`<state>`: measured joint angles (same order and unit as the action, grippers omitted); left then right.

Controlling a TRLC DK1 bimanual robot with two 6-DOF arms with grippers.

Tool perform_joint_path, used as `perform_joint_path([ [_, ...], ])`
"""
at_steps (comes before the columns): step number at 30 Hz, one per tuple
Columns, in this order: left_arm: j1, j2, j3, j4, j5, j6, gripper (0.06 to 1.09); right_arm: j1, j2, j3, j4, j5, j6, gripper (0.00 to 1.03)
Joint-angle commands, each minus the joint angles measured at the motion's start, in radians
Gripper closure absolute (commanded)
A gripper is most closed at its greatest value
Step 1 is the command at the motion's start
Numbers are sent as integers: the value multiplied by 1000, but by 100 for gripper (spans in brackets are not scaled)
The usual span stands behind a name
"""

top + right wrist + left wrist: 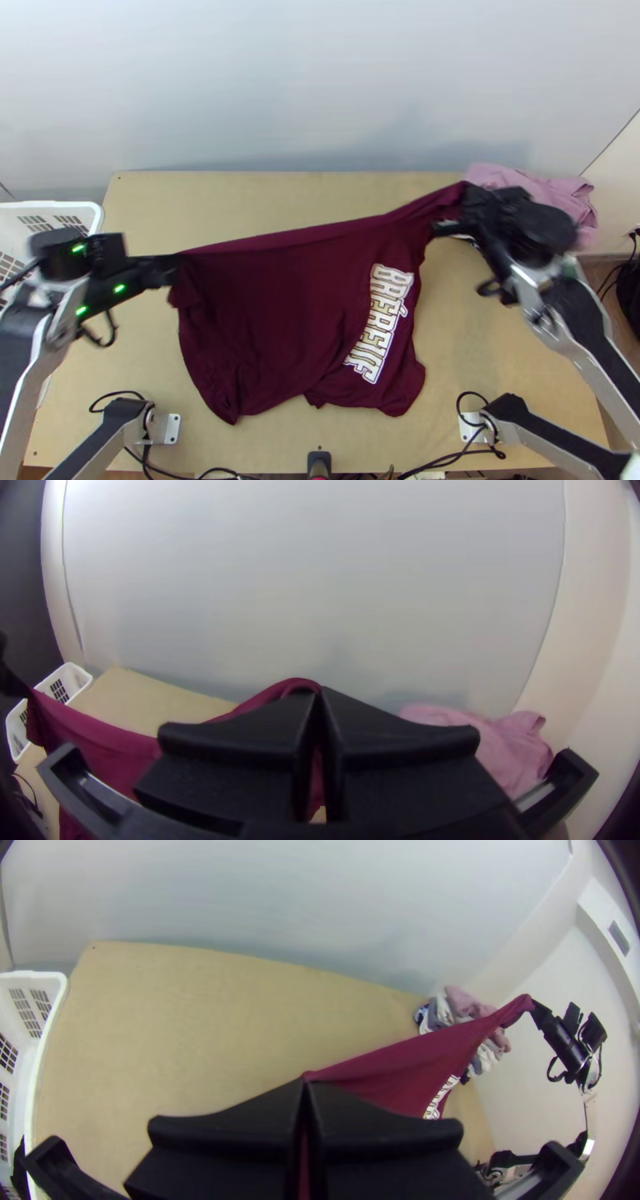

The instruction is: Fold the t-shirt

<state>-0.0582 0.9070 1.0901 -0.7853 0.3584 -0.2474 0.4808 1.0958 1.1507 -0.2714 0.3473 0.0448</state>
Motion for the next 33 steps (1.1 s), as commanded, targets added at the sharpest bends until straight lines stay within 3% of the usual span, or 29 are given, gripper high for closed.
perform_joint_path([
  [1,-6,222,-147,278,-22,-52,105,-47,228,17,120,-31,72,100],
  [7,3,478,-82,437,-42,-64,100,-68,414,149,136,-36,76,100],
  [9,11,560,-39,445,-52,-66,89,-70,461,192,136,-36,78,100],
  [17,57,751,83,457,-52,-64,24,-61,569,279,127,-37,84,100],
  [18,58,753,90,454,-52,-59,19,-59,572,280,127,-37,84,100],
  [28,-46,648,45,276,-53,53,18,-57,593,284,123,-39,84,100],
  [33,-84,661,8,258,-84,57,25,-54,596,299,124,-39,84,100],
])
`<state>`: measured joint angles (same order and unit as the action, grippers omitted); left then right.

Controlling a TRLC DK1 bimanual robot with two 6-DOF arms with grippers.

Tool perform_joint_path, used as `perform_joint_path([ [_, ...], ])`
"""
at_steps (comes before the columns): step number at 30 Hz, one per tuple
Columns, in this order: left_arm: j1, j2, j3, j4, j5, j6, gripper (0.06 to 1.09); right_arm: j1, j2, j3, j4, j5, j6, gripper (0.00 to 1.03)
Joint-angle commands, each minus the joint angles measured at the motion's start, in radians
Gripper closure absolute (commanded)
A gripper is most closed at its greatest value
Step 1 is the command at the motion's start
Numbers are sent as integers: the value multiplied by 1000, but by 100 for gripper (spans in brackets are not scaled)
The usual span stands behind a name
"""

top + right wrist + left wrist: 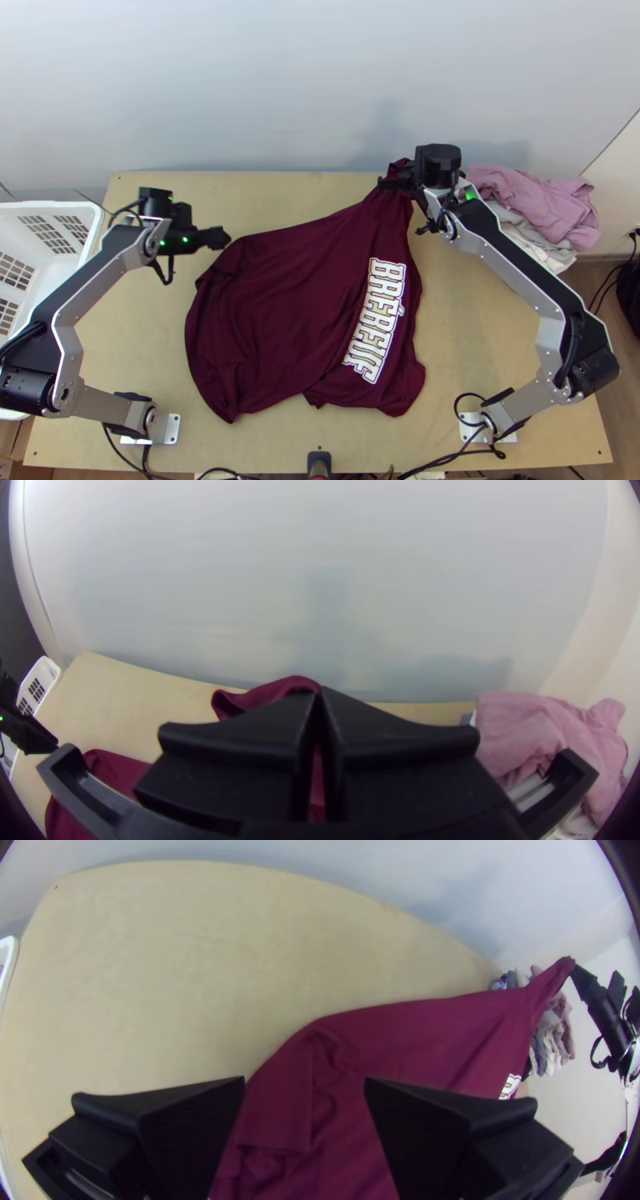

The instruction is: Fold the t-shirt

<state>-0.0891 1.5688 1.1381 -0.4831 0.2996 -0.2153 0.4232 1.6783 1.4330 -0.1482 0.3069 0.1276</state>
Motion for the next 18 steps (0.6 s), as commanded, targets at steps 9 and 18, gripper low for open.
perform_joint_path([
  [9,-57,60,-55,-29,-159,68,29,2,3,12,-2,1,0,100],
  [18,-70,94,-72,-41,-159,70,66,2,1,17,-2,3,-5,100],
])
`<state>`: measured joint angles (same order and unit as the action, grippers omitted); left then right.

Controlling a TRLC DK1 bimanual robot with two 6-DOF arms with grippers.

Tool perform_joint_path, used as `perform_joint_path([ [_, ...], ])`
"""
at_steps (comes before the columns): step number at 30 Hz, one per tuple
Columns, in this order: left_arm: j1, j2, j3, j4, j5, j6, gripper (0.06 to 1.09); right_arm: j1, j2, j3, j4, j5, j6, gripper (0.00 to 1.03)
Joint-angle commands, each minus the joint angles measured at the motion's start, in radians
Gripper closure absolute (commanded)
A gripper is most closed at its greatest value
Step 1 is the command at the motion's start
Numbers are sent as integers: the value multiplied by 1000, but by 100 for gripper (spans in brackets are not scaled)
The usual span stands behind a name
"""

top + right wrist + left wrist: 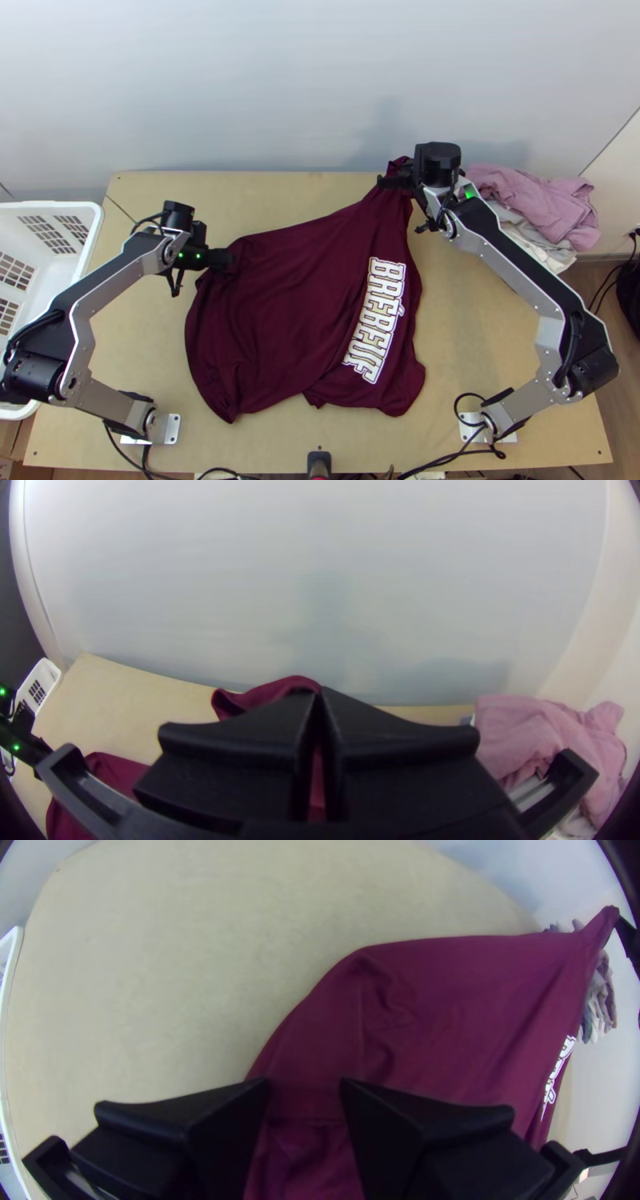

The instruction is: Fold the t-shirt

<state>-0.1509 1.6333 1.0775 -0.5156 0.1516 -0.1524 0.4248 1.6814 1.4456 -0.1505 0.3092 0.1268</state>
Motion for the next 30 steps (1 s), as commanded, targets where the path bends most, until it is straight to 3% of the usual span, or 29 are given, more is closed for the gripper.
perform_joint_path([
  [1,-9,31,-11,-9,-9,7,71,0,-2,4,0,1,-6,100],
  [7,1,40,19,-8,-11,16,105,0,1,12,3,1,-13,100],
  [21,79,48,156,-70,-7,53,104,0,15,27,9,1,-18,100],
  [22,73,45,153,-80,-3,59,100,0,17,27,9,1,-18,100],
  [25,43,22,125,-90,-1,77,55,0,17,27,11,1,-18,100],
  [26,34,14,113,-90,-1,77,51,0,17,27,11,1,-18,100],
  [30,10,2,76,-90,-1,77,51,0,17,29,11,1,-19,100],
])
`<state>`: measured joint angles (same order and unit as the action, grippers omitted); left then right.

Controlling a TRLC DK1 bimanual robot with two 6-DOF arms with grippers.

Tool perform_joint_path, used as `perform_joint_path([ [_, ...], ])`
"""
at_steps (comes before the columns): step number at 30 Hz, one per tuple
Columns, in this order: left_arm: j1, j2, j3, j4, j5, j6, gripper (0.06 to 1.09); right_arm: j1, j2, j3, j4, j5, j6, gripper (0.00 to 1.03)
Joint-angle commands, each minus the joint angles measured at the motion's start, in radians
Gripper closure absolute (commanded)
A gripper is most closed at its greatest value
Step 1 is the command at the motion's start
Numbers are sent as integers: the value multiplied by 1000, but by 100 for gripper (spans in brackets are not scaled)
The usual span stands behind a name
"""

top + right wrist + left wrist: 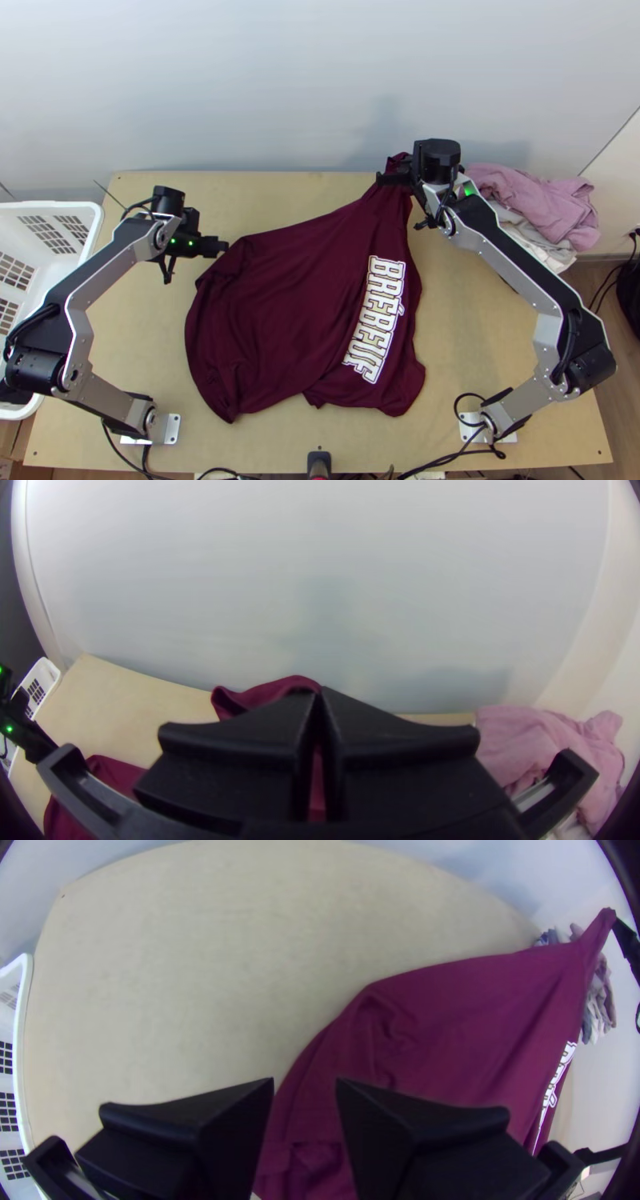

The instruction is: Fold the t-shirt

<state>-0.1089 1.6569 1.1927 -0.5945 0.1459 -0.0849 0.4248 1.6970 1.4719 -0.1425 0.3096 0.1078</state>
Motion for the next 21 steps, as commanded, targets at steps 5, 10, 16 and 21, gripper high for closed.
perform_joint_path([
  [5,-37,-23,-65,-18,6,13,51,0,0,2,1,2,-2,100],
  [10,-52,-19,-94,-16,6,17,51,2,0,1,1,2,-2,100],
  [16,-60,-2,-107,10,4,13,51,0,-5,1,-5,2,-2,100],
  [21,-58,17,-99,33,3,14,51,0,-7,1,-6,2,-5,100],
])
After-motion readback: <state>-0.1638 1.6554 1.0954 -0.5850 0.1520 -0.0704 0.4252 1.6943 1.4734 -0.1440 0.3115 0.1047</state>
